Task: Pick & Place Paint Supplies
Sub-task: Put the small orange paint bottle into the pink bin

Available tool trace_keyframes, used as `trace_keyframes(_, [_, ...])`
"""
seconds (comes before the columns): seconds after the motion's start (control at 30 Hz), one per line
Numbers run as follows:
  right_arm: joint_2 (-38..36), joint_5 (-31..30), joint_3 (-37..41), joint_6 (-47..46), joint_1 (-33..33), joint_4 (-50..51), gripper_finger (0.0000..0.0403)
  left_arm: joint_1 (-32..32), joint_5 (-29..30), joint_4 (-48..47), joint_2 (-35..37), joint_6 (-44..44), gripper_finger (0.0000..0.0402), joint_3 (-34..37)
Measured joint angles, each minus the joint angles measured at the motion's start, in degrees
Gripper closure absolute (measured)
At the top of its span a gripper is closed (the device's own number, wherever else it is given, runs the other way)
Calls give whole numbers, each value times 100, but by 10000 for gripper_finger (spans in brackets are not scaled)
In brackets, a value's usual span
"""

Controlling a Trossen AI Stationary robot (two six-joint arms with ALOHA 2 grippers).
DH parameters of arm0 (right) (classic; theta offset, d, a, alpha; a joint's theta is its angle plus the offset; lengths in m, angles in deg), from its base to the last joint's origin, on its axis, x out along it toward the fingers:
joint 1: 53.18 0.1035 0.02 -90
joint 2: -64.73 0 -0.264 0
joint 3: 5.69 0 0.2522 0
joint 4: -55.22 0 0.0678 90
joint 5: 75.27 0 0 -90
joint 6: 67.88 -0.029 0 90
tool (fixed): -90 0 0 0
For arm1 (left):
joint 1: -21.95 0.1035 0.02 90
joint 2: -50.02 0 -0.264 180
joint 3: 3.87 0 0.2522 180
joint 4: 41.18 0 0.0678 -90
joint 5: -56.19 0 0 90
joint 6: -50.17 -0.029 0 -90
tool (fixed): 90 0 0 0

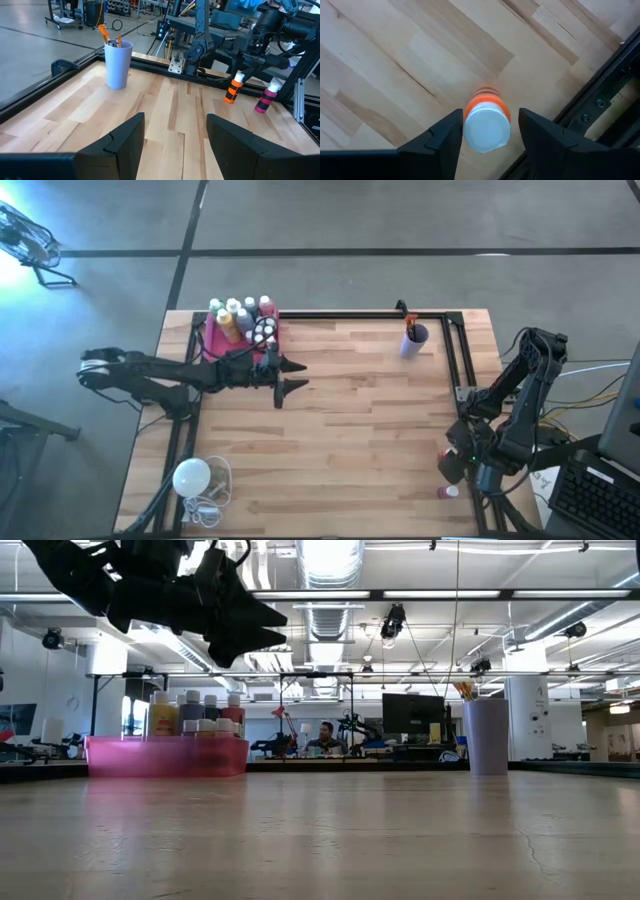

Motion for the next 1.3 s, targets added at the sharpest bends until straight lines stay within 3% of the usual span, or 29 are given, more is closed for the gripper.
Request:
trace_keyframes(0.23, [2,122,82,17,0,-86,240,0,0,-24,0,5,183,2])
trace_keyframes(0.43, [0,115,93,202,3,-82,289,0,0,-24,0,9,183,4])
trace_keyframes(0.77, [-14,-68,98,592,-117,-98,287,0,2,-24,0,14,183,4])
trace_keyframes(1.07, [-411,-609,99,2568,-1316,-203,289,0,2,-26,0,17,183,4])
trace_keyframes(1.3, [-617,-576,99,5540,-2895,-1774,281,0,2,-48,0,4,183,4])
